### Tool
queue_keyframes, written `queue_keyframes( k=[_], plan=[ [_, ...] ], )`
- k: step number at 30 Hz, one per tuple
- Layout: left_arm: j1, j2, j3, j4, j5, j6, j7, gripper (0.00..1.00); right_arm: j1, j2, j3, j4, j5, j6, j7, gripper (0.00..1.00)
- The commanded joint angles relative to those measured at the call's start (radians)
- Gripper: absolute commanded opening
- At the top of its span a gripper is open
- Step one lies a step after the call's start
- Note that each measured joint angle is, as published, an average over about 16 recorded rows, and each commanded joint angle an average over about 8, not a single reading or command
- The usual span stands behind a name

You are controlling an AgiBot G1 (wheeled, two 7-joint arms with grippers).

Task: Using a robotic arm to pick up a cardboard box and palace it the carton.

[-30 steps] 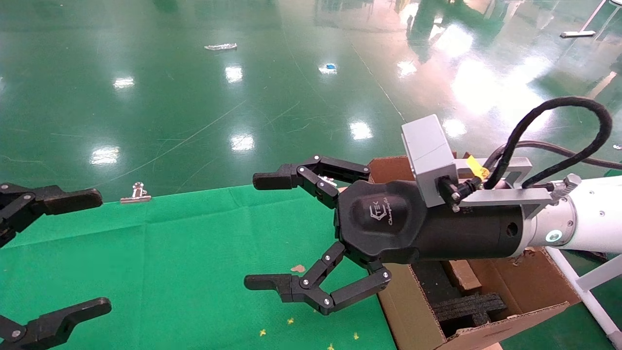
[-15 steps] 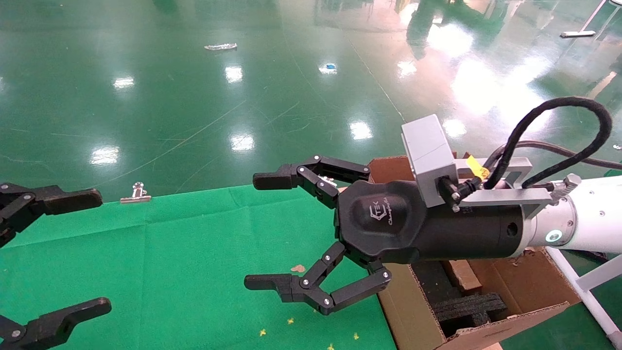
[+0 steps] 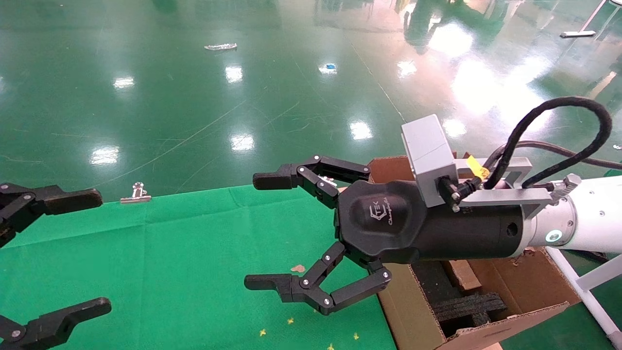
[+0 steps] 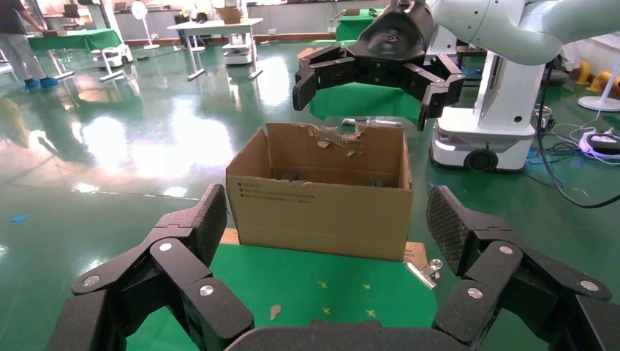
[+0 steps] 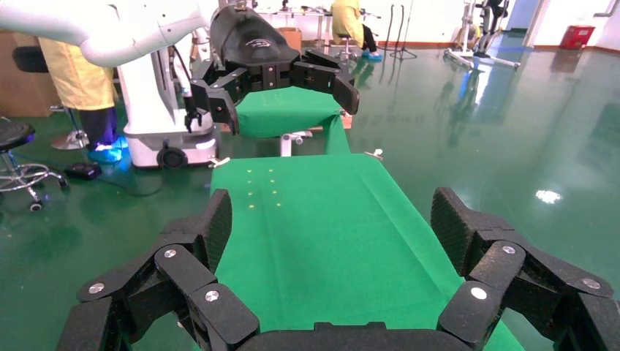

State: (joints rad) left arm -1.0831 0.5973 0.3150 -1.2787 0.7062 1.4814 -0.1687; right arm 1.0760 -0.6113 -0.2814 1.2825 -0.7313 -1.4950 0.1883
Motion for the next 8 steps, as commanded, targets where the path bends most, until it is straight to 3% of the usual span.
queue_keyframes(
  k=[1,8],
  plan=[
    [0.0,0.0,0.0,0.0,0.0,0.0,0.0,1.0,0.0,0.0,0.0,0.0,0.0,0.0,0.0,1.0],
    [0.0,0.0,0.0,0.0,0.0,0.0,0.0,1.0,0.0,0.0,0.0,0.0,0.0,0.0,0.0,1.0]
  ],
)
